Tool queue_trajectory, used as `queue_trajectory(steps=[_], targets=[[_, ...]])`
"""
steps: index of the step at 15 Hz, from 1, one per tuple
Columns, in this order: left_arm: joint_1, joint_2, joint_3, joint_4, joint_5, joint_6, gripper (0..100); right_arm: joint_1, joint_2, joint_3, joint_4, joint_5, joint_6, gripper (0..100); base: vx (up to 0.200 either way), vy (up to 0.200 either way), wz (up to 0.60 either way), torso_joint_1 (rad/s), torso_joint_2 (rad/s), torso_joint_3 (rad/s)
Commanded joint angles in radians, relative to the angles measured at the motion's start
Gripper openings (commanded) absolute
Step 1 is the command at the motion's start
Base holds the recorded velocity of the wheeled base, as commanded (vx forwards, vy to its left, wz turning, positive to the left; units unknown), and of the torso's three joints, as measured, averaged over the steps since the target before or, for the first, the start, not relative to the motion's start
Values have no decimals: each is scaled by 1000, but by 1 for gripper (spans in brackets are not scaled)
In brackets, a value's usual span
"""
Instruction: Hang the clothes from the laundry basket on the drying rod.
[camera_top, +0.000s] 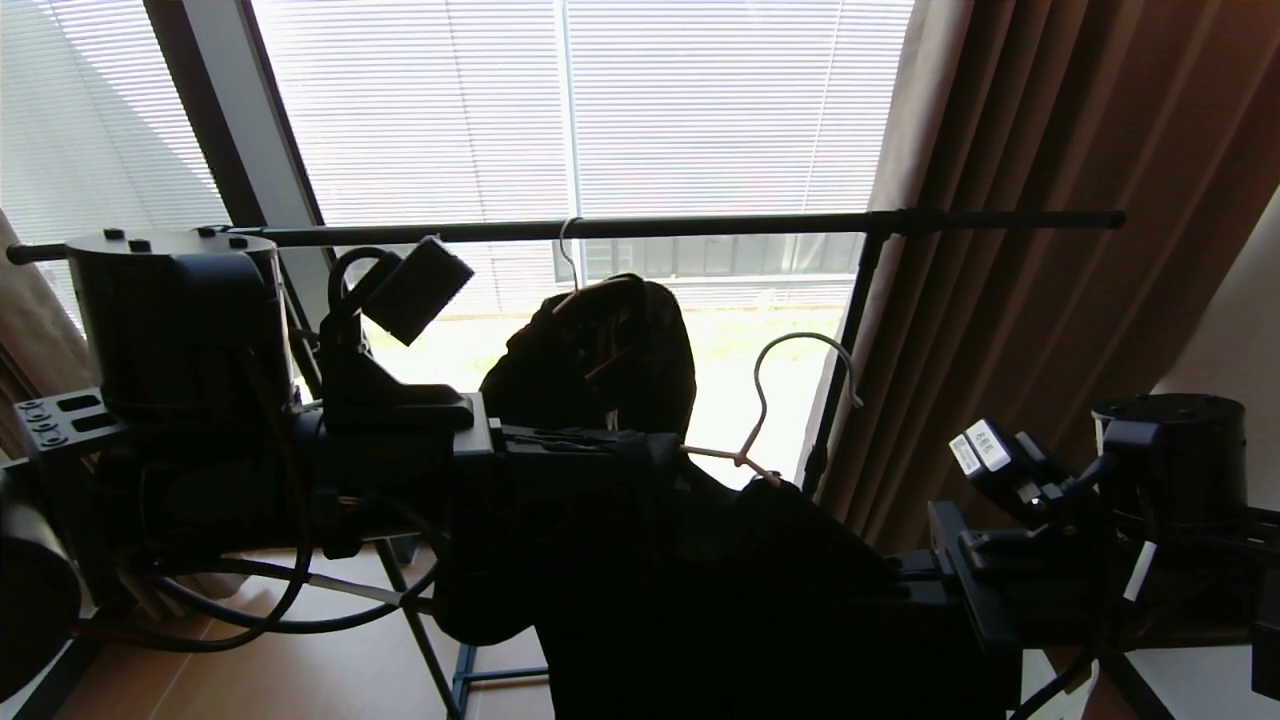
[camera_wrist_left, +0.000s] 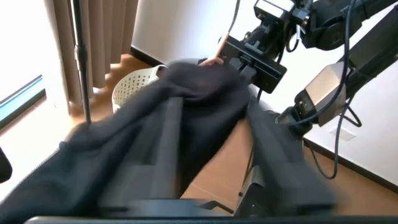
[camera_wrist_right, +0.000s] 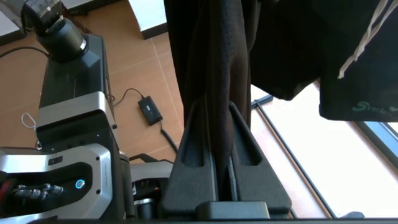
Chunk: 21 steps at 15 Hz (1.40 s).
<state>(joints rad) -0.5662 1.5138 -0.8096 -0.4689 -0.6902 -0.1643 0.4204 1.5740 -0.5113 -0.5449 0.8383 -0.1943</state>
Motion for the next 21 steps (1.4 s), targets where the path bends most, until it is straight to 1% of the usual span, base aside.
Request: queue_trajectory(steps=[1, 3, 5, 6, 7, 9, 10, 11, 12, 13, 14, 15, 16, 17, 18, 19, 20, 21], targets=[[0, 6, 0, 0, 3, 6, 100, 0, -3, 2, -7, 1, -1, 0, 0, 0, 0, 0, 0, 0], [0, 5, -3, 1, 18, 12, 100, 0, -3, 5, -12, 1, -1, 0, 0, 0, 0, 0, 0, 0], [0, -21, 13, 0, 40, 57, 100, -3, -2, 5, -13, 1, -1, 0, 0, 0, 0, 0, 0, 0], [0, -53, 27, 3, 70, 97, 100, -5, -3, 5, -13, -1, -1, 0, 0, 0, 0, 0, 0, 0], [0, -72, 32, 9, 92, 104, 100, -9, -6, 5, -13, 1, -1, 0, 0, 0, 0, 0, 0, 0], [15, -113, 27, 15, 98, 106, 100, -19, -20, 5, -13, 1, 1, 0, 0, 0, 0, 0, 0, 0], [37, -135, 30, 24, 98, 106, 100, -22, -20, 5, -13, 1, 1, 0, 0, 0, 0, 0, 0, 0], [86, -165, 40, 58, 100, 107, 100, -37, -25, 7, -12, 10, 1, 0, 0, 0, 0, 0, 0, 0], [121, -182, 56, 69, 100, 109, 100, -43, -31, 10, -13, 13, 1, 0, 0, 0, 0, 0, 0, 0], [178, -201, 98, 69, 95, 111, 100, -54, -35, 14, -13, 19, 1, 0, 0, 0, 0, 0, 0, 0], [235, -198, 127, 67, 90, 117, 100, -74, -35, 16, -13, 50, -2, 0, 0, 0, 0, 0, 0, 0], [287, -196, 151, 65, 55, 127, 100, -95, -37, 20, -13, 96, -4, 0, 0, 0, 0, 0, 0, 0], [336, -188, 168, 62, -32, 134, 100, -120, -39, 22, -13, 145, -10, 0, 0, 0, 0, 0, 0, 0], [394, -175, 176, 56, -137, 143, 100, -146, -39, 22, -13, 189, -19, 0, 0, 0, 0, 0, 0, 0], [439, -155, 182, 38, -206, 152, 100, -167, -37, 22, -12, 219, -31, 0, 0, 0, 0, 0, 0, 0], [470, -121, 193, 7, -255, 152, 100, -177, -35, 23, -12, 243, -40, 0, 0, 0, 0, 0, 0, 0], [493, -81, 205, -48, -302, 150, 100, -180, -35, 28, -12, 269, -44, 0, 0, 0, 0, 0, 0, 0], [500, -66, 214, -74, -325, 149, 100, -180, -35, 28, -13, 277, -45, 0, 0, 0, 0, 0, 0, 0]])
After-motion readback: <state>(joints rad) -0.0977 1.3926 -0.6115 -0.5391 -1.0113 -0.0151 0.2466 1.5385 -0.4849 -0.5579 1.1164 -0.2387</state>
